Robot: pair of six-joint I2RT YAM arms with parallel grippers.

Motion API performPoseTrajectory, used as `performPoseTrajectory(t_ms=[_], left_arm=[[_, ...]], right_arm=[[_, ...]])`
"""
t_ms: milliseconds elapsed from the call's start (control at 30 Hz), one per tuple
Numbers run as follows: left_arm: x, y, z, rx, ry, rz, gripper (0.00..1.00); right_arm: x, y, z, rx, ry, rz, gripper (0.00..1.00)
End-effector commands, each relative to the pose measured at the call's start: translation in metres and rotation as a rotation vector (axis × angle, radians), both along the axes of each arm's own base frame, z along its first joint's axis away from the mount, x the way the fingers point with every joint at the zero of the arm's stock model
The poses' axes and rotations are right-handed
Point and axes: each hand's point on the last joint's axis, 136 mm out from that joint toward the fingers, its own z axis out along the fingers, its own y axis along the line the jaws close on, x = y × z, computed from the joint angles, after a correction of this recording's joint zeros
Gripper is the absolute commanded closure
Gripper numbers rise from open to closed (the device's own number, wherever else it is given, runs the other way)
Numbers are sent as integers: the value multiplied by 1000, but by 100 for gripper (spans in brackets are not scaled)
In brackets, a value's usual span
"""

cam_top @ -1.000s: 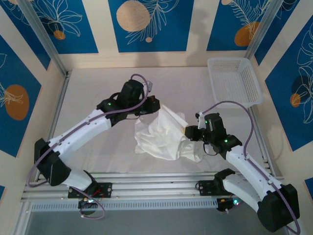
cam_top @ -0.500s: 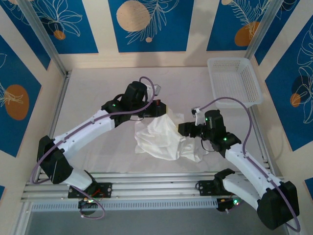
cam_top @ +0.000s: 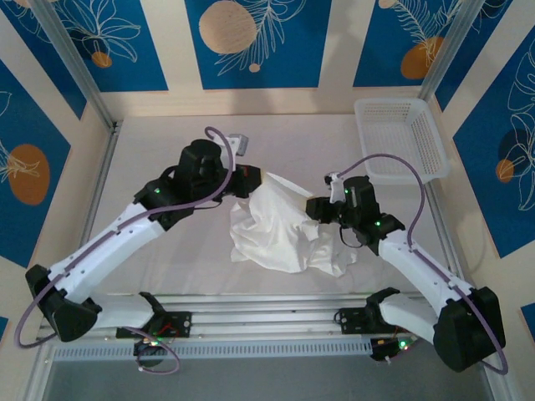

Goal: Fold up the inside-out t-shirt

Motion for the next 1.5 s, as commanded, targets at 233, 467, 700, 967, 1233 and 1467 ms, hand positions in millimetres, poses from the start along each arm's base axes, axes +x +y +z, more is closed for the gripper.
performPoseTrajectory(t_ms=[233, 467, 700, 967, 1233, 1467], left_arm=[[18, 16, -46, 130, 60, 45, 100], [21, 13, -52, 133, 67, 44, 100], [23, 20, -57, 142, 77, 67, 100], [19, 12, -70, 117, 107, 25, 100], [22, 26, -82, 142, 127, 104, 100], [17, 98, -137, 128, 240, 455, 70]], right_arm=[[-38, 34, 62, 358, 77, 157, 79], [-40, 41, 66, 399, 114, 179, 67], [-36, 15, 43, 239, 95, 44, 93], [-39, 13, 25, 142, -8, 44, 49], [-47, 70, 7, 117, 29, 273, 52], [-96, 119, -4, 190, 94, 521, 63]])
